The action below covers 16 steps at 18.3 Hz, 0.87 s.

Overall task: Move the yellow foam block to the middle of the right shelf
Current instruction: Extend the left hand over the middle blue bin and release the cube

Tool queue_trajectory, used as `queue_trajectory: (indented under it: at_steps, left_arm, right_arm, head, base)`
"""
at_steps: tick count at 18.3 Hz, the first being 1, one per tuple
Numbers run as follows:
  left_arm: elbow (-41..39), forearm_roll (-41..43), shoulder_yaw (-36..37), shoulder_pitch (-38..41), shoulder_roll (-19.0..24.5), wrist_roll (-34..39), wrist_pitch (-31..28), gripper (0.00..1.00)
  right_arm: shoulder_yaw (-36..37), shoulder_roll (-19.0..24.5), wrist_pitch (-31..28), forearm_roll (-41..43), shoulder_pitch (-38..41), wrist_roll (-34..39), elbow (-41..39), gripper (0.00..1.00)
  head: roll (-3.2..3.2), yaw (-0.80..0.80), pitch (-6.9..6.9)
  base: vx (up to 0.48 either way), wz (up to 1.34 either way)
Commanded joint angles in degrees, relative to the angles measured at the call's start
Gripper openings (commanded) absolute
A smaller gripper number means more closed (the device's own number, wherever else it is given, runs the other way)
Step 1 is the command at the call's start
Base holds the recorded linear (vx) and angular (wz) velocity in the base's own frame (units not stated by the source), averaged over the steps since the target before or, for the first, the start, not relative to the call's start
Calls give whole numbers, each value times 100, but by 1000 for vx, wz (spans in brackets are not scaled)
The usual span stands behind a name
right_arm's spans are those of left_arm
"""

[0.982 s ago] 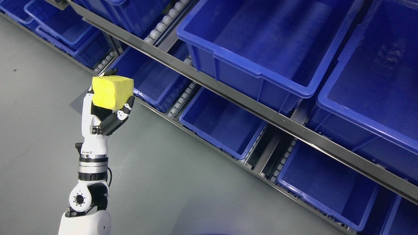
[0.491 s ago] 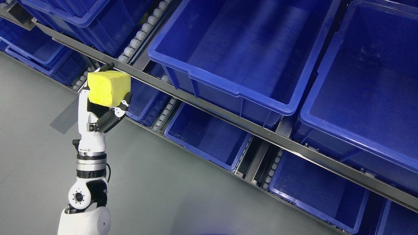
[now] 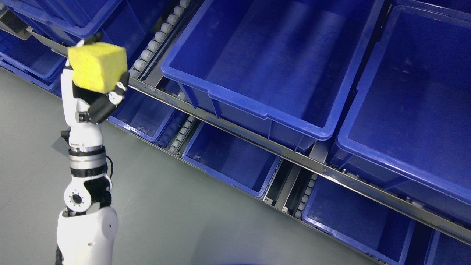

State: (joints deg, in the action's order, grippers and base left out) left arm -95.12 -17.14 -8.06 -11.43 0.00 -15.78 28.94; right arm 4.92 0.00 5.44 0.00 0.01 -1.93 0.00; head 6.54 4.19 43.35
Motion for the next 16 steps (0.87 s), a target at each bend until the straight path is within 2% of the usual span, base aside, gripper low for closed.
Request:
queue_trajectory:
  at_steps: [1,4,7,11,16]
  left_arm:
    - [255,9,-399,-1525,100,-56,-791,0]
    - [678,595,-153,-2282,100,-74,-1232,0]
    - [696,756,154,-2705,100,-240,-1864,0]
    - [705,1570,611,-3118,100,-837,-2410,0]
    - [1055,2766,1463,-3716,100,-2058,-3358,0]
  right_arm:
    - [0,-100,1,-18,8,0,-100,100]
    - [0,-100,1,-18,8,0,-100,100]
    - [0,-100,9,-18,8,0,-100,100]
    - [0,-100,1,-18,8,0,-100,100]
    - [0,-100,1,-18,8,0,-100,100]
  head:
    - [0,0,0]
    - [0,0,0]
    - [0,0,0]
    - [0,0,0]
    - [0,0,0]
  base:
    - [21,-16]
    - [22,-8]
    - [24,-9]
    - [19,-7]
    - [27,-12]
